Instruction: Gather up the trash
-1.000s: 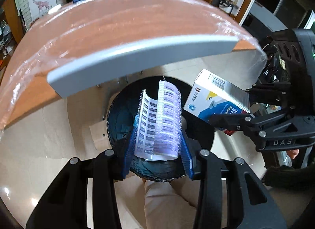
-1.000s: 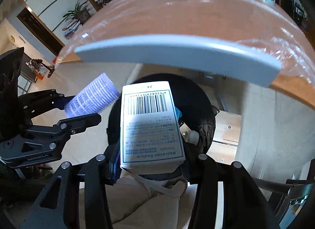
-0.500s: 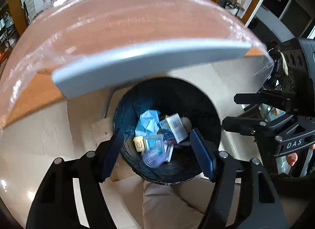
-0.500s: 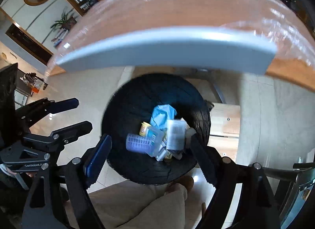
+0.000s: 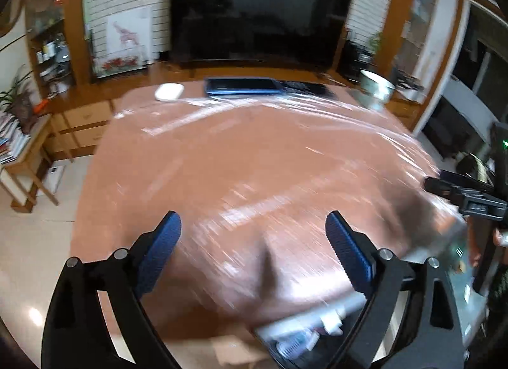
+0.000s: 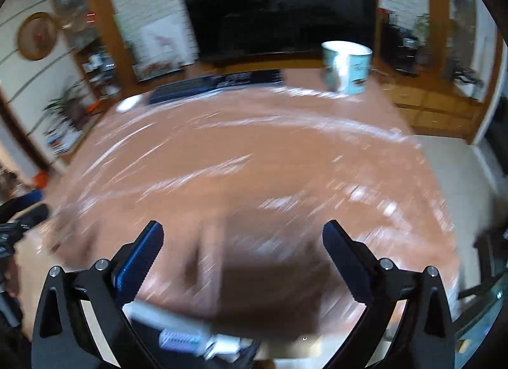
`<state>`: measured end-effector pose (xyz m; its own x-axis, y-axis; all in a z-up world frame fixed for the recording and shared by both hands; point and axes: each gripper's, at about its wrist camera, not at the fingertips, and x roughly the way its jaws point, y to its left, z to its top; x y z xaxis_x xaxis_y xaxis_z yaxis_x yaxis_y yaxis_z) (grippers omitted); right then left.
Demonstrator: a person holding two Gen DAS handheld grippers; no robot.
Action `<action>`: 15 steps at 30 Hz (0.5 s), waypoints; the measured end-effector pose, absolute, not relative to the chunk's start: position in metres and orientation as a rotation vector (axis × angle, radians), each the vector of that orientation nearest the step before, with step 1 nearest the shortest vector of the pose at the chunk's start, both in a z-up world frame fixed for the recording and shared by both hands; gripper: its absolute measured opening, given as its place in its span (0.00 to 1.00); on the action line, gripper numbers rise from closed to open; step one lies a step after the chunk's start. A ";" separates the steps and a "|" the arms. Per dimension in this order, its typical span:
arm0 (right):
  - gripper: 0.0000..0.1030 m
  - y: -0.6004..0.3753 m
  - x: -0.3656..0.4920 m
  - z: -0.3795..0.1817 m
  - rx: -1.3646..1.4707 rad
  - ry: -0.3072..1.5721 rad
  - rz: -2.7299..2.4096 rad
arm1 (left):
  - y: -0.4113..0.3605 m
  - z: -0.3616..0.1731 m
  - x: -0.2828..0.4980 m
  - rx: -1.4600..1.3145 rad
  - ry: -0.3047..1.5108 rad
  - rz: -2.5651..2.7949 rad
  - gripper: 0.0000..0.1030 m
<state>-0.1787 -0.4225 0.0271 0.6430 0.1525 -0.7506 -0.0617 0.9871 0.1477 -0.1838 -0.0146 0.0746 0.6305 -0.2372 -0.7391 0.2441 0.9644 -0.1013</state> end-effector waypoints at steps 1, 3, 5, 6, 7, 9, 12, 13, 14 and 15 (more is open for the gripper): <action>0.96 -0.429 -0.165 0.025 0.109 0.864 0.093 | -0.009 0.073 -0.170 0.003 0.843 -0.257 0.91; 0.96 -0.442 -0.142 0.018 0.108 0.877 0.054 | -0.001 0.065 -0.140 0.000 0.859 -0.199 0.91; 0.96 -0.450 -0.121 0.011 0.103 0.892 0.023 | 0.006 0.054 -0.111 -0.006 0.880 -0.158 0.91; 0.96 -0.457 -0.110 0.007 0.100 0.897 0.016 | 0.009 0.048 -0.096 -0.006 0.890 -0.131 0.91; 0.96 -0.462 -0.100 0.001 0.095 0.903 0.005 | 0.013 0.044 -0.090 -0.005 0.895 -0.119 0.91; 0.96 -0.473 -0.076 -0.011 0.084 0.928 -0.019 | 0.018 0.035 -0.069 0.002 0.913 -0.087 0.91; 0.96 -0.488 -0.054 -0.021 0.069 0.951 -0.035 | 0.025 0.025 -0.045 0.006 0.932 -0.049 0.91; 0.96 -0.496 -0.045 -0.025 0.073 0.956 -0.038 | 0.027 0.023 -0.041 0.003 0.940 -0.043 0.91; 0.96 -0.503 -0.037 -0.028 0.078 0.961 -0.043 | 0.028 0.020 -0.035 -0.002 0.948 -0.035 0.91; 0.96 -0.507 -0.036 -0.030 0.081 0.964 -0.045 | 0.030 0.017 -0.029 -0.010 0.956 -0.028 0.91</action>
<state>-0.0358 -0.5070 -0.0295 0.5695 -0.0022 -0.8220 0.0747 0.9960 0.0491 -0.0293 0.0301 0.0170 0.5763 -0.0283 -0.8167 0.0199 0.9996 -0.0207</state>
